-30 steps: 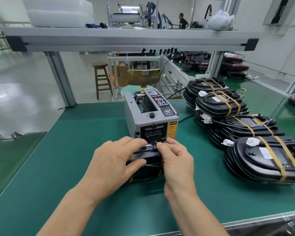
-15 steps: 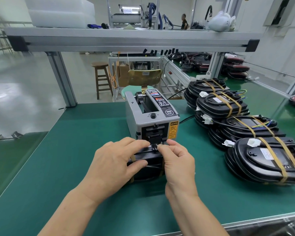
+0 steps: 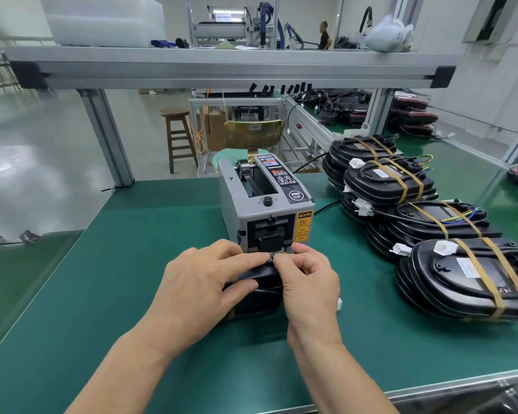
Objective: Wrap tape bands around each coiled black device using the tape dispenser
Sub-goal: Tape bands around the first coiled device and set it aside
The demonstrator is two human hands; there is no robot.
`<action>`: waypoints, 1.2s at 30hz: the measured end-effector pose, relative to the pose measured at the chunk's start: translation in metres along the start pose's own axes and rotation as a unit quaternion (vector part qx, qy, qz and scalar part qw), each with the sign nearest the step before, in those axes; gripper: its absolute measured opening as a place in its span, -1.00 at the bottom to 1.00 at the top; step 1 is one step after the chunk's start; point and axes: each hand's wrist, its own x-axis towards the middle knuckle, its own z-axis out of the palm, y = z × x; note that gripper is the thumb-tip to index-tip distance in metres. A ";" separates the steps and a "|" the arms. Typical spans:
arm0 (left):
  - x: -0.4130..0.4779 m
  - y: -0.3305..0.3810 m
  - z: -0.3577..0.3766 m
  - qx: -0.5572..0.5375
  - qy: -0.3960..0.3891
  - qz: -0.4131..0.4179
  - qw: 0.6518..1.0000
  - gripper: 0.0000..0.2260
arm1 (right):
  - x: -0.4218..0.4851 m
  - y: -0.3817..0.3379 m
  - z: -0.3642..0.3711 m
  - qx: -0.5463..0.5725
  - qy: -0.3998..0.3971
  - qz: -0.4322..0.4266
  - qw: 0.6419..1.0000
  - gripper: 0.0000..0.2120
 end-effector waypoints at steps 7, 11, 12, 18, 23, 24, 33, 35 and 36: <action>0.001 0.000 0.000 0.018 0.005 0.018 1.000 -0.70 | 0.000 0.007 -0.003 -0.019 -0.004 -0.027 0.999 -0.81; 0.001 0.000 0.000 0.020 0.000 0.015 1.000 -0.70 | 0.003 0.014 -0.007 -0.021 0.026 -0.047 0.998 -0.82; 0.001 0.000 0.000 0.019 0.000 0.015 1.000 -0.70 | 0.005 0.014 -0.008 -0.021 0.040 -0.051 0.998 -0.85; 0.000 -0.003 0.002 0.028 0.021 0.024 0.999 -0.72 | 0.014 0.012 -0.004 -0.070 -0.001 -0.052 0.996 -0.69; -0.001 -0.004 0.003 0.008 0.026 0.023 0.999 -0.69 | 0.016 0.014 0.000 -0.089 -0.033 -0.053 0.994 -0.75; -0.001 -0.004 0.003 0.005 0.026 0.020 0.999 -0.69 | 0.017 0.015 -0.001 -0.078 -0.036 -0.058 0.995 -0.78; 0.000 0.001 -0.001 0.026 0.006 0.015 1.000 -0.76 | 0.013 0.012 -0.003 -0.069 -0.081 -0.050 0.993 -0.91; 0.001 0.002 -0.002 0.017 -0.002 0.006 1.000 -0.71 | 0.011 0.011 -0.005 -0.126 -0.097 -0.081 0.984 -0.77; 0.001 0.002 -0.002 0.015 -0.006 0.003 1.000 -0.68 | 0.010 0.011 -0.006 -0.149 -0.103 -0.099 0.978 -0.74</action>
